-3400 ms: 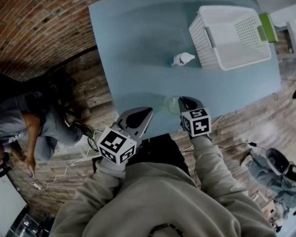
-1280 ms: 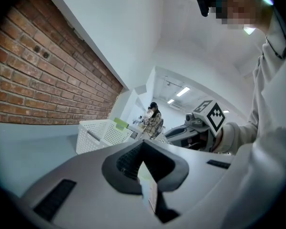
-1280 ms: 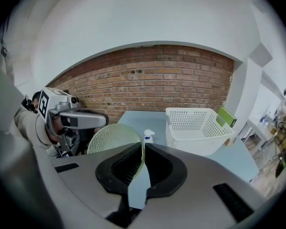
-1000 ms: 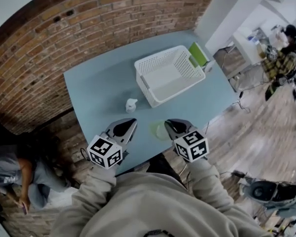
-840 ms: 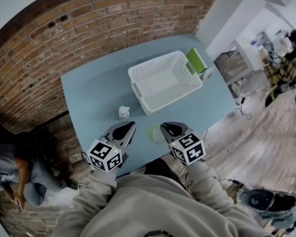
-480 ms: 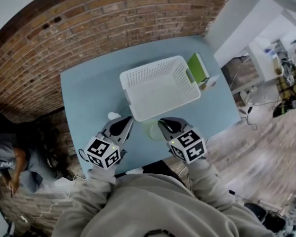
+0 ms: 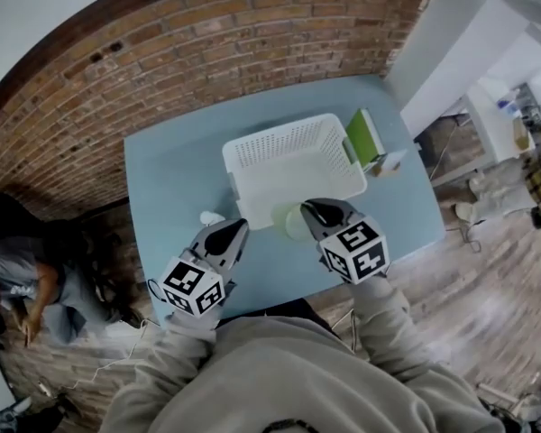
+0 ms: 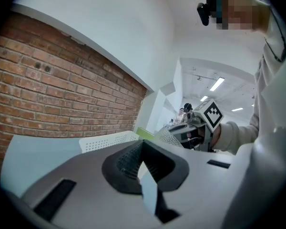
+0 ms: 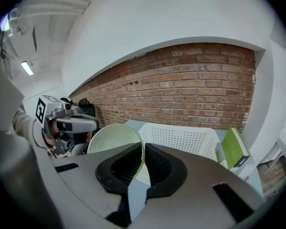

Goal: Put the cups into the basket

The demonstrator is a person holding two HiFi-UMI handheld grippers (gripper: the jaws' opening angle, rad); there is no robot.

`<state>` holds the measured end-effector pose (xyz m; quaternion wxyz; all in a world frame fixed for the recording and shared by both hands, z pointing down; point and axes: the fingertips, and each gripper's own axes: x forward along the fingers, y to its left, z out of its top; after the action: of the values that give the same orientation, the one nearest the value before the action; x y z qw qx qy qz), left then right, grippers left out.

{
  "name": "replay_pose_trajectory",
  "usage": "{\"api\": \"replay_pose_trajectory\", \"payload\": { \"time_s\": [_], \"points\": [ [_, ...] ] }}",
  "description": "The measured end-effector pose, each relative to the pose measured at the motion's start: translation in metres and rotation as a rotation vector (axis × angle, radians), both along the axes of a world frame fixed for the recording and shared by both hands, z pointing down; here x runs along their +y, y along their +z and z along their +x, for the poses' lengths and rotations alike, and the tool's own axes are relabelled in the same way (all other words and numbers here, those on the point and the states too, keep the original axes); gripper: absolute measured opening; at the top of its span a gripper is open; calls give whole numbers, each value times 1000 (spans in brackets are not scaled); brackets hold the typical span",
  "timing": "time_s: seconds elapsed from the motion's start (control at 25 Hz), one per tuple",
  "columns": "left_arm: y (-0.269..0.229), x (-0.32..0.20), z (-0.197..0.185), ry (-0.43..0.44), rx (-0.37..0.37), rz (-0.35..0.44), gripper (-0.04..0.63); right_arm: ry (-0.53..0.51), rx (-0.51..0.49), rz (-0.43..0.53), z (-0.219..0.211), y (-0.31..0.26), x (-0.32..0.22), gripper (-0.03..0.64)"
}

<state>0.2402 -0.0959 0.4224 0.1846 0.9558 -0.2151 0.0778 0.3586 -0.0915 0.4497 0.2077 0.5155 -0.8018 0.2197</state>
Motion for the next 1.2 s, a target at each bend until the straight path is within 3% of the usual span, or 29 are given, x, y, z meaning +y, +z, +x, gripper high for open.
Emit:
{"api": "replay_pose_trajectory", "payload": {
  "time_s": [0.44,0.76,1.2],
  "points": [
    [-34,-22,15,19,58,63,-5,7,61,21,-5,-28,-10,33],
    [-34,-28,12,1,105,17,-5,9,66,8,-6,-27,-17,34],
    [-20,-33,1,-9,107,-5,-5,-14,83,-16,-16,-18,-36,34]
  ]
}}
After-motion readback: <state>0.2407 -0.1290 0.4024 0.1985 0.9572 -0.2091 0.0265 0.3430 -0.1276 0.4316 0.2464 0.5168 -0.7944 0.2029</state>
